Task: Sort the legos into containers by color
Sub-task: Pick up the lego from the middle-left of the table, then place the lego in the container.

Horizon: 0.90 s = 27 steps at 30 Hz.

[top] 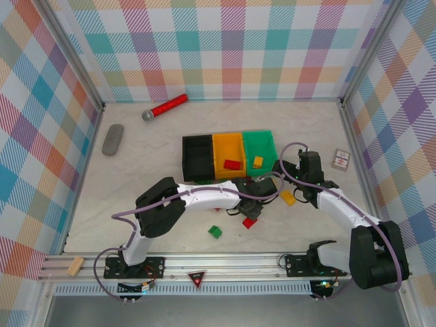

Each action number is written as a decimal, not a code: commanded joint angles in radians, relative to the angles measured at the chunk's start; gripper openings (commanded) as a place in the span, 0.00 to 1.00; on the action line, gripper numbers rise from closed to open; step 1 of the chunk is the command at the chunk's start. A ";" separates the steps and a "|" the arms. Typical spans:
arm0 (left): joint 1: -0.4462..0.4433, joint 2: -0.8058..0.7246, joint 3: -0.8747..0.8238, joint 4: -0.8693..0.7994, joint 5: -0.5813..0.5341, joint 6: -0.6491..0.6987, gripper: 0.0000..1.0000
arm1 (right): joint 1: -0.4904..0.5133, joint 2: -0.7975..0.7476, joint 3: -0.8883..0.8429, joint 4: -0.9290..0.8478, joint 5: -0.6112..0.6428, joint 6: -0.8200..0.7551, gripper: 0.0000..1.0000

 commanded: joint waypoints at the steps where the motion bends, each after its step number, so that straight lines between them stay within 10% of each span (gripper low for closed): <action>1: -0.008 -0.078 -0.023 0.014 -0.015 -0.020 0.29 | 0.004 0.001 -0.001 0.013 -0.012 0.013 0.99; 14: 0.040 -0.394 -0.182 0.126 -0.199 -0.050 0.19 | 0.004 -0.006 0.001 0.002 -0.012 0.013 0.99; 27: 0.441 -0.564 -0.233 0.144 -0.201 -0.029 0.13 | 0.003 -0.015 -0.004 0.012 -0.018 0.015 0.99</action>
